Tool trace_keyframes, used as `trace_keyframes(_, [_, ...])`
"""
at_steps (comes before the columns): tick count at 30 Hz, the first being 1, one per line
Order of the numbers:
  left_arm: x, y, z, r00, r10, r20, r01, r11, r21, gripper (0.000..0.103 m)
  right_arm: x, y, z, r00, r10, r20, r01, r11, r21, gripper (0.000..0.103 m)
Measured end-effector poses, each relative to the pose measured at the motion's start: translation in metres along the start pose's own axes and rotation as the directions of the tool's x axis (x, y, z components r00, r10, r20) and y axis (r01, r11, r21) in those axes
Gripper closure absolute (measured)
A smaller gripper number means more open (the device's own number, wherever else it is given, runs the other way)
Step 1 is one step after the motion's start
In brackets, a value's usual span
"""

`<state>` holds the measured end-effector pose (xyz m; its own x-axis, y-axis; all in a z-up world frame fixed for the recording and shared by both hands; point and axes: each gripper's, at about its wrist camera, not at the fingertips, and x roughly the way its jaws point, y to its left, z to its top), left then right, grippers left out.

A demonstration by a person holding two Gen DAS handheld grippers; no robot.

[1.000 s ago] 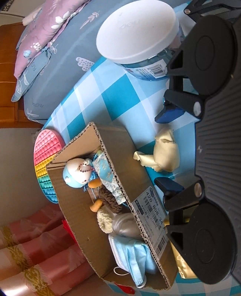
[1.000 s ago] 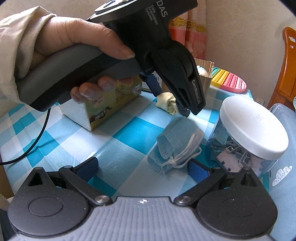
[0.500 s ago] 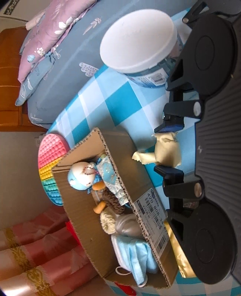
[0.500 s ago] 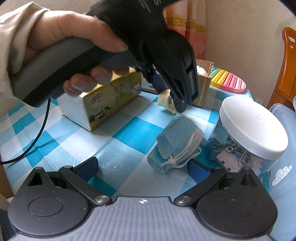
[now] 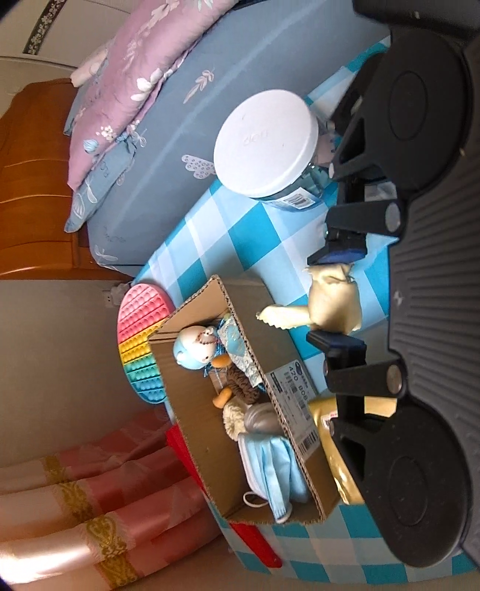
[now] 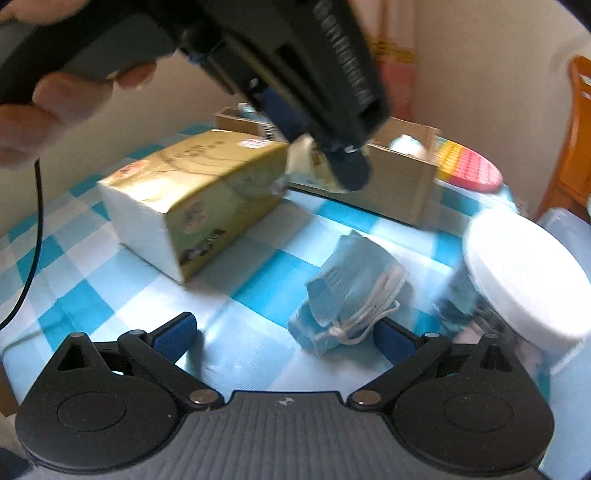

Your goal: Organize soft objects

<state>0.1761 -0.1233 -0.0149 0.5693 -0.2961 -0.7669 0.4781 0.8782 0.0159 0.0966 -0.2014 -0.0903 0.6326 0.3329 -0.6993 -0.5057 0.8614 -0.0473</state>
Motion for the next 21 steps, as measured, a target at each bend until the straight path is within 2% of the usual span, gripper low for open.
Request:
trace_keyframes(2, [-0.006, 0.002, -0.001, 1.0, -0.003, 0.011, 0.003, 1.0, -0.001, 0.068, 0.003, 0.006, 0.004, 1.0, 0.003, -0.002, -0.003, 1.0, -0.022, 0.0])
trace_keyframes(6, [-0.014, 0.011, -0.003, 1.0, 0.0, 0.026, 0.0, 1.0, -0.008, 0.068, 0.006, 0.007, 0.009, 0.998, -0.068, -0.015, 0.068, 0.998, 0.006, 0.0])
trace_keyframes(11, [-0.019, 0.02, -0.007, 0.999, -0.007, 0.037, 0.008, 1.0, -0.014, 0.068, 0.009, 0.006, 0.017, 0.993, -0.119, -0.024, 0.119, 0.992, 0.028, 0.003])
trace_keyframes(15, [-0.021, 0.026, -0.01, 0.999, -0.018, 0.044, 0.019, 1.0, -0.022, 0.068, 0.01, 0.012, 0.024, 0.987, -0.156, -0.025, 0.156, 0.988, 0.008, 0.013])
trace_keyframes(21, [-0.022, 0.032, -0.012, 0.999, -0.024, 0.049, 0.025, 1.0, -0.018, 0.068, 0.016, 0.006, 0.036, 0.978, -0.202, -0.05, 0.203, 0.979, 0.022, 0.023])
